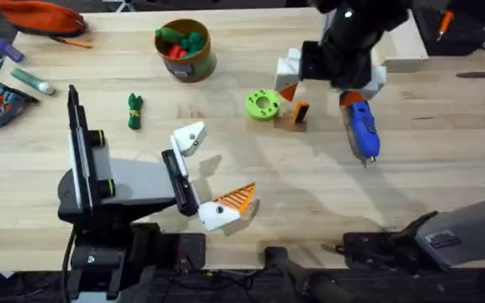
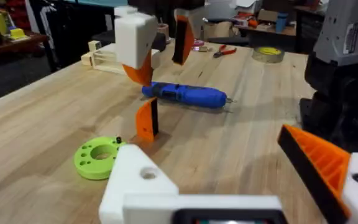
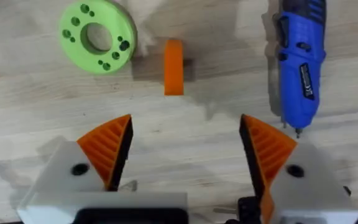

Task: Pick up the gripper from the table and insert it into the empty holder that is missing its gripper. Then pick up a screw, insert it into the mounting hole, and use the screwdriver to tighten it. Finally, clean up the table by picking up the vegetable and placing it into the bucket.

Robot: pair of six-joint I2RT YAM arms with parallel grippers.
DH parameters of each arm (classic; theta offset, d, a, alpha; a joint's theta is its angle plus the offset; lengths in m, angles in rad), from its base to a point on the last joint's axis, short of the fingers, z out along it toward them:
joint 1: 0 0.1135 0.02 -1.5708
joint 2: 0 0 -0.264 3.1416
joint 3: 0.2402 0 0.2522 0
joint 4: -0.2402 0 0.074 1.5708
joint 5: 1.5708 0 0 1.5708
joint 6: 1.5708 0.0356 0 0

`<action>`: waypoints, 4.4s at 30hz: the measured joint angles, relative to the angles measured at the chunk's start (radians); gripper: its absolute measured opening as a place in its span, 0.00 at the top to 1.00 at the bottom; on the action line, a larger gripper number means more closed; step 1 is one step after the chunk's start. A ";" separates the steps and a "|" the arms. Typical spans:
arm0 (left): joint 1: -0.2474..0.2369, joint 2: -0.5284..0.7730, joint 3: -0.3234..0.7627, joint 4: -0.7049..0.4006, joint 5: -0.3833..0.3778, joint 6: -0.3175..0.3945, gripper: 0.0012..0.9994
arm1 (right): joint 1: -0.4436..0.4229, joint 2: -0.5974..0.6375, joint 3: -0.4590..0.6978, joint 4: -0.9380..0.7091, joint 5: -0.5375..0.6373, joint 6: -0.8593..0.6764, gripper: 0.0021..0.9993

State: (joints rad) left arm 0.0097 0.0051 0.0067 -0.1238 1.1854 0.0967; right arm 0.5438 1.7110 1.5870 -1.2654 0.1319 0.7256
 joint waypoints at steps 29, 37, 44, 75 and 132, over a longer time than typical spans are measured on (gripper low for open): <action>0.000 0.000 0.000 0.000 0.000 0.000 0.01 | -0.045 0.168 0.001 0.073 -0.074 -0.043 0.15; 0.000 0.000 0.000 0.000 0.000 0.000 0.01 | -0.045 0.168 -0.026 0.097 -0.074 -0.046 0.19; 0.000 0.000 0.000 0.000 0.000 0.000 0.01 | -0.045 0.168 -0.046 0.122 -0.075 -0.046 0.26; 0.000 0.000 0.000 0.000 0.000 0.000 0.01 | -0.045 0.187 -0.048 0.148 -0.077 -0.046 0.73; 0.000 0.000 0.000 0.000 0.000 0.000 0.01 | 0.002 -0.279 -0.173 0.345 -0.133 -0.046 0.99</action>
State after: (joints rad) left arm 0.0097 0.0051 0.0067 -0.1234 1.1854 0.0967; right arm 0.5457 1.4324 1.4137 -0.9203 -0.0009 0.6800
